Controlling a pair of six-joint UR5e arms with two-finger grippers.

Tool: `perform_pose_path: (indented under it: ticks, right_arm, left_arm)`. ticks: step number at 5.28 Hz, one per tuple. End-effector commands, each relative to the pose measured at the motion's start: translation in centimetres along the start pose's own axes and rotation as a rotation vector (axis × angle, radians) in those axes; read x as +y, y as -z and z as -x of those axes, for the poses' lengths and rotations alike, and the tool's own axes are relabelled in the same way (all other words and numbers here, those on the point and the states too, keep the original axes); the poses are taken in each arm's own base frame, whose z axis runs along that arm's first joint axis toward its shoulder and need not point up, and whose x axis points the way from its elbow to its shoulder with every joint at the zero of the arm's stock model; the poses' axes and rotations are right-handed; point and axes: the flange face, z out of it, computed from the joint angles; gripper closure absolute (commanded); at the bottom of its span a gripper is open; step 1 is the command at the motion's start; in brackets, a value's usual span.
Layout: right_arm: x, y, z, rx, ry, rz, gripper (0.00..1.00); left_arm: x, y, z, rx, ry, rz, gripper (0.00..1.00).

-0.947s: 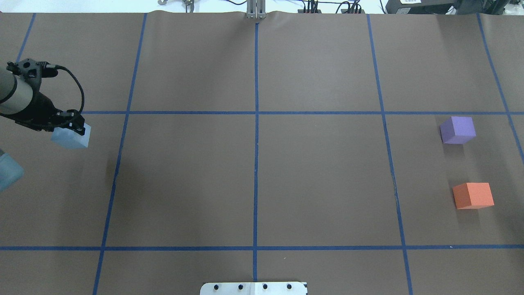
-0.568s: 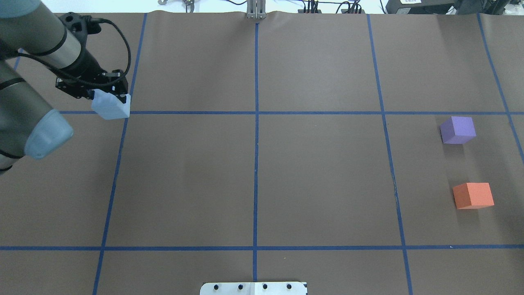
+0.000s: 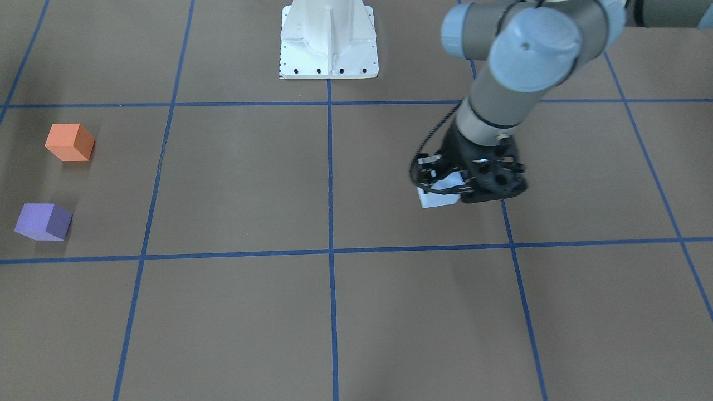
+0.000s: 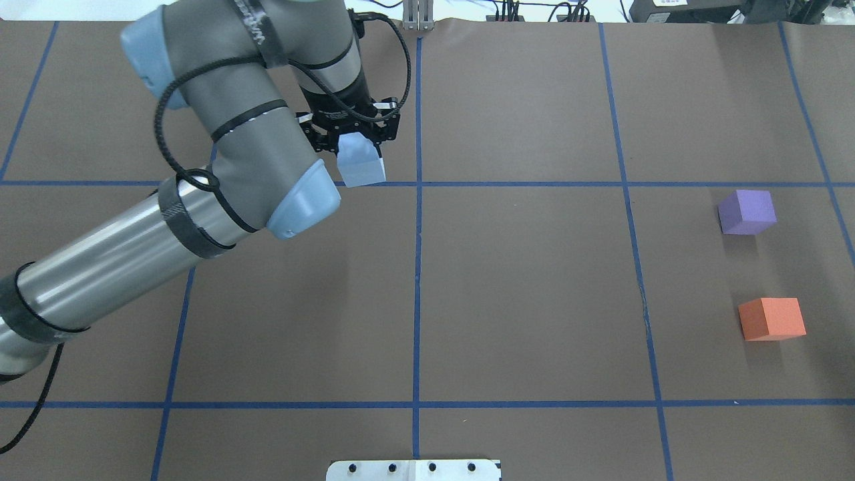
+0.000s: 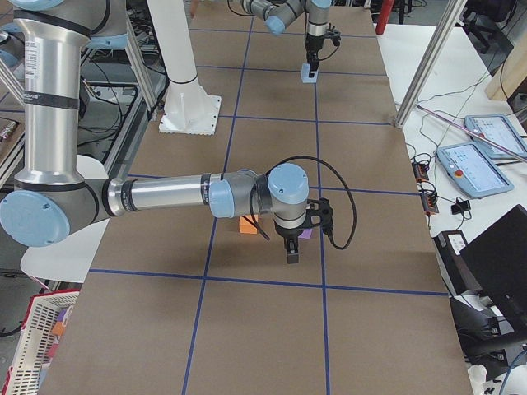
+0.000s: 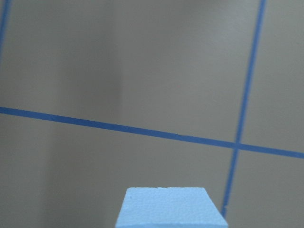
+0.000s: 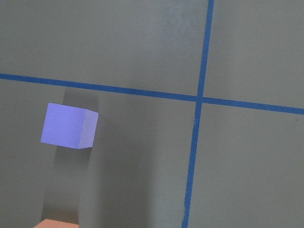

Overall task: Place blue block between orange and purple blocks
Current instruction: 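Carry the light blue cube with the left gripper to the table center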

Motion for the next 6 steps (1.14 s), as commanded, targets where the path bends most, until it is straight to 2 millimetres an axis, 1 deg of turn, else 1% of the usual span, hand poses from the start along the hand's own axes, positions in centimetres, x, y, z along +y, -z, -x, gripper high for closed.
perform_pose_path:
  ticks: [1, 2, 3, 5, 6]
  right_arm:
    - [0.0, 0.0, 0.1, -0.004, -0.003, 0.003, 0.00]
    - [-0.1, 0.0, 0.1, -0.005, -0.002, 0.002, 0.00]
    - [-0.1, 0.1, 0.2, -0.013, -0.002, 0.000, 0.00]
    - [-0.2, 0.1, 0.3, -0.016, 0.003, -0.002, 0.00]
    - [-0.2, 0.1, 0.3, -0.015, 0.004, -0.003, 0.00]
  left_arm:
    - [2.0, -6.8, -3.2, 0.001, -0.021, -0.035, 1.00]
    - [3.5, -9.0, -3.9, -0.025, -0.041, -0.038, 1.00]
    - [4.4, -10.2, -4.4, -0.037, -0.057, -0.052, 1.00]
    - [4.5, -12.8, -4.3, -0.052, -0.072, -0.062, 1.00]
    - [4.8, -13.5, -4.4, -0.051, -0.078, -0.061, 1.00]
